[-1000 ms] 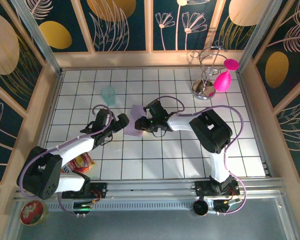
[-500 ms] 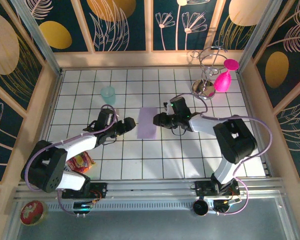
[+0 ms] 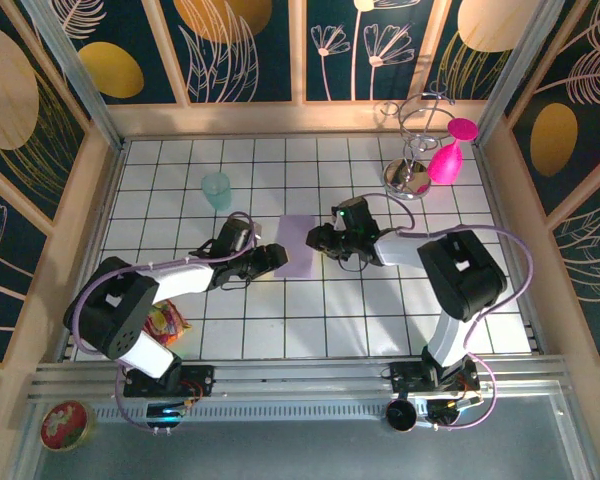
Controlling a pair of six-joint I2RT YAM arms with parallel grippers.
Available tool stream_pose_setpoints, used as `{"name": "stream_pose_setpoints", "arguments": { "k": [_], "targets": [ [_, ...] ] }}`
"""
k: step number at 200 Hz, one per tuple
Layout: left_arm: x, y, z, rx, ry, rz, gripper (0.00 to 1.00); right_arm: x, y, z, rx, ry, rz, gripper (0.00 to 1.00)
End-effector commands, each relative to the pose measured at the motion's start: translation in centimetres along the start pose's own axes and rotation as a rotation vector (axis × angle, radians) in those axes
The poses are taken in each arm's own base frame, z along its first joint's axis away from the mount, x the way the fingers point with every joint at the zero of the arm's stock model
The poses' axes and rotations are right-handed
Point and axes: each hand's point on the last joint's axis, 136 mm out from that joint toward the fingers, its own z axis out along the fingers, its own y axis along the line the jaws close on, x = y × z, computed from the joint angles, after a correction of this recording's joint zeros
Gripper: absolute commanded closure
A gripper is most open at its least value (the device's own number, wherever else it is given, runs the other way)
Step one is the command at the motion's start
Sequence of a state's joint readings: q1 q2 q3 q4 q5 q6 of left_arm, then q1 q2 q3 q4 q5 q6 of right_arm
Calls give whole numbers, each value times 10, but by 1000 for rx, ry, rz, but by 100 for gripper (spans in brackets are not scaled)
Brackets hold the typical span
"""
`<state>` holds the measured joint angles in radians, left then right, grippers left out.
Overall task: Fold a paper plane with a square sheet of paper (pick it up from the middle)
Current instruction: Third fold the triangle at the center of the table.
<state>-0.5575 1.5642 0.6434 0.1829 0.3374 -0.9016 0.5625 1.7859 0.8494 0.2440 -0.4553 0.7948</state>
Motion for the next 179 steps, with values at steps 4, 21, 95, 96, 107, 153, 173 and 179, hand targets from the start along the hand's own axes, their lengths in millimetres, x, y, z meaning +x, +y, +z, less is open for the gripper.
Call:
{"name": "stream_pose_setpoints", "arguments": {
  "k": [4, 21, 95, 96, 107, 153, 173, 179],
  "targets": [
    [-3, -5, 3, -1, 3, 2, 41, 2, 13, 15, -42, 17, -2, 67],
    [-3, 1, 3, -30, 1, 4, 42, 2, 6, 18, -25, 14, 9, 67],
    [5, 6, 12, -24, 49, -11, 51, 13, -23, 23, 70, 46, 26, 68],
    [6, 5, 12, -23, 51, -11, 52, 14, -24, 23, 71, 47, 26, 68],
    [7, 4, 14, -11, 60, -10, 56, 14, -25, 23, 78, 48, 25, 68],
    [6, -26, 10, 133, 71, -12, 65, 12, -23, 22, 75, 44, 20, 69],
    [7, -21, 14, 117, 78, -13, 65, 12, -22, 22, 74, 46, 18, 69],
    [8, -18, 17, 107, 81, -15, 65, 13, -22, 22, 73, 48, 19, 70]
  ]
}}
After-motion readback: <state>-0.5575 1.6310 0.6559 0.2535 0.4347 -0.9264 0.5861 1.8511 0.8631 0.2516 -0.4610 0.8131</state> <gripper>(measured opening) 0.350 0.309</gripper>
